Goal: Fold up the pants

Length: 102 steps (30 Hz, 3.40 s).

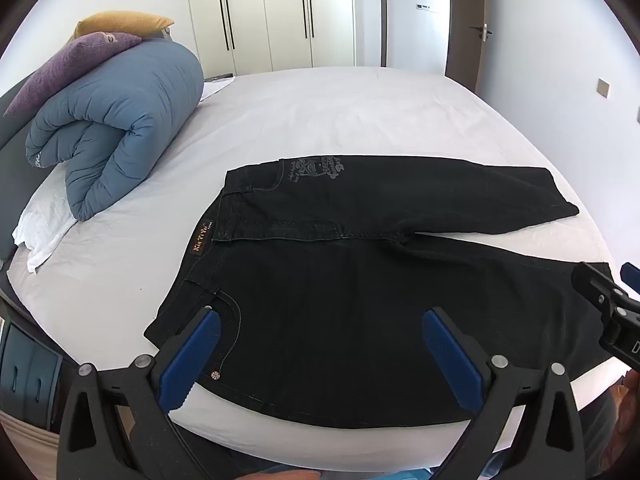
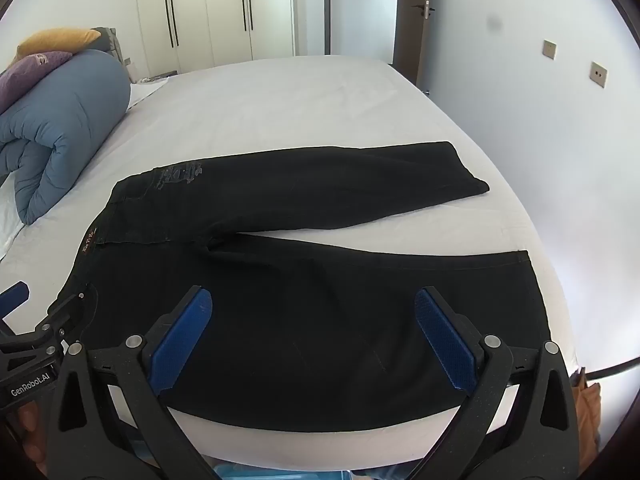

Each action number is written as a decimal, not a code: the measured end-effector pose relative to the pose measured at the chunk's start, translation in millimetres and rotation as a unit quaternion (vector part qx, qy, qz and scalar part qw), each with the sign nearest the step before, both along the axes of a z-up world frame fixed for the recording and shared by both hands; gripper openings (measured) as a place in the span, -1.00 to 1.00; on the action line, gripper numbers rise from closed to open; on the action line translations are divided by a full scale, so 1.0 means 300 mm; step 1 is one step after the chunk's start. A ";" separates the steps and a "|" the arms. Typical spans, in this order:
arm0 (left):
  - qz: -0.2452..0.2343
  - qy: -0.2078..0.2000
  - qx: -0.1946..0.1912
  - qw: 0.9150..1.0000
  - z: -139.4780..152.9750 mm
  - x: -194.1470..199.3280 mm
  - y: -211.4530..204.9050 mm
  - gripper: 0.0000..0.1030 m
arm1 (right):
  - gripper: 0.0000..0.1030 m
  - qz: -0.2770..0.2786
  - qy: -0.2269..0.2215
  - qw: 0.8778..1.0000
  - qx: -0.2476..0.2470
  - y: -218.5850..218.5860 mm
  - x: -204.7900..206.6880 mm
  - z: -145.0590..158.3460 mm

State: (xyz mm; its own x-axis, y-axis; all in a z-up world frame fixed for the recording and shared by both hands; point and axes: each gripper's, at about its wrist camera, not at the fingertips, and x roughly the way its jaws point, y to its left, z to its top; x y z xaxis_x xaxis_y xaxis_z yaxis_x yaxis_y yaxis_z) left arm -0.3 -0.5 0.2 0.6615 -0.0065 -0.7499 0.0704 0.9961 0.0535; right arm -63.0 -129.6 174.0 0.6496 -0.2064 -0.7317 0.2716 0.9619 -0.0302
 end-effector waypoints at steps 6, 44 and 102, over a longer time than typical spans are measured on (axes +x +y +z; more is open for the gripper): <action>-0.003 -0.001 0.006 1.000 -0.011 -0.007 -0.008 1.00 | 1.00 0.001 0.001 1.000 0.000 0.001 -0.002 0.003; 0.001 0.003 -0.003 1.000 -0.026 0.001 0.023 1.00 | 1.00 0.007 0.014 1.000 -0.004 0.034 -0.005 -0.051; -0.048 0.025 0.039 0.998 -0.126 0.555 0.133 1.00 | 1.00 0.168 0.054 0.984 0.020 0.006 0.686 -0.149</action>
State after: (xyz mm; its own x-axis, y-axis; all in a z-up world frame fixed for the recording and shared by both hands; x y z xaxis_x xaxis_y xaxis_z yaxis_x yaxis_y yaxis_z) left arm 166.1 39.4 -37.7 0.6219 -0.0091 -0.7830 0.1703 0.9776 0.1239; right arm 142.9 -127.7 129.3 0.5938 0.0364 -0.8038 -0.0638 0.9980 -0.0019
